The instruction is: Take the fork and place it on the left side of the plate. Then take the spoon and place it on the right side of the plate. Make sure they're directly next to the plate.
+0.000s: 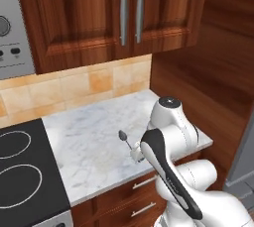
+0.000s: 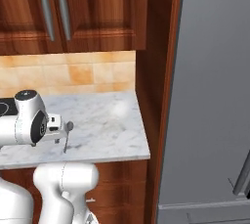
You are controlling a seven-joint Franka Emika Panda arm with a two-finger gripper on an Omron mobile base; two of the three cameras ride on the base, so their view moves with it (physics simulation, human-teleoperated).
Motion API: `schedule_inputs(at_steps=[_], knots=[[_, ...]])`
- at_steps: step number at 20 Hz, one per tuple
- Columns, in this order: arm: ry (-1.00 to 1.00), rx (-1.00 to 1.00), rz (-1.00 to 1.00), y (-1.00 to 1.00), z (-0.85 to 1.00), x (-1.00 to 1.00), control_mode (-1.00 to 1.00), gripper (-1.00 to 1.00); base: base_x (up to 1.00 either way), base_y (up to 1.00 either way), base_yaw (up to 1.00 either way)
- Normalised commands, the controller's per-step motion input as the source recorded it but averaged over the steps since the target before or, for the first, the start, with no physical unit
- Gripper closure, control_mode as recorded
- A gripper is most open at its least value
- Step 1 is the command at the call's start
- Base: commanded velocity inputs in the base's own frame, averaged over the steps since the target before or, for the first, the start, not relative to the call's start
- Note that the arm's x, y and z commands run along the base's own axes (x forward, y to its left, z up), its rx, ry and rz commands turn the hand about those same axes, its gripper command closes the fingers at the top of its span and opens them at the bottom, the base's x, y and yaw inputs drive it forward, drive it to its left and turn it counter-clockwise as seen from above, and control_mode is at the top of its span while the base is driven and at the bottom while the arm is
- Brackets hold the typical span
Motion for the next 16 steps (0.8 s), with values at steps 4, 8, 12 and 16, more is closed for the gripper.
schedule_inputs(at_steps=[4,8,12,16], knots=[[0.0,0.0,0.0,0.0,0.0,0.0,1.0,-1.0,0.46,-0.09,0.01],[0.0,0.0,0.0,0.0,0.0,0.0,1.0,-1.0,0.27,0.0,0.03],[0.0,0.0,0.0,0.0,0.0,0.0,1.0,-1.0,0.07,0.0,0.04],[0.0,0.0,0.0,0.0,0.0,0.0,1.0,-1.0,0.0,0.0,0.0]])
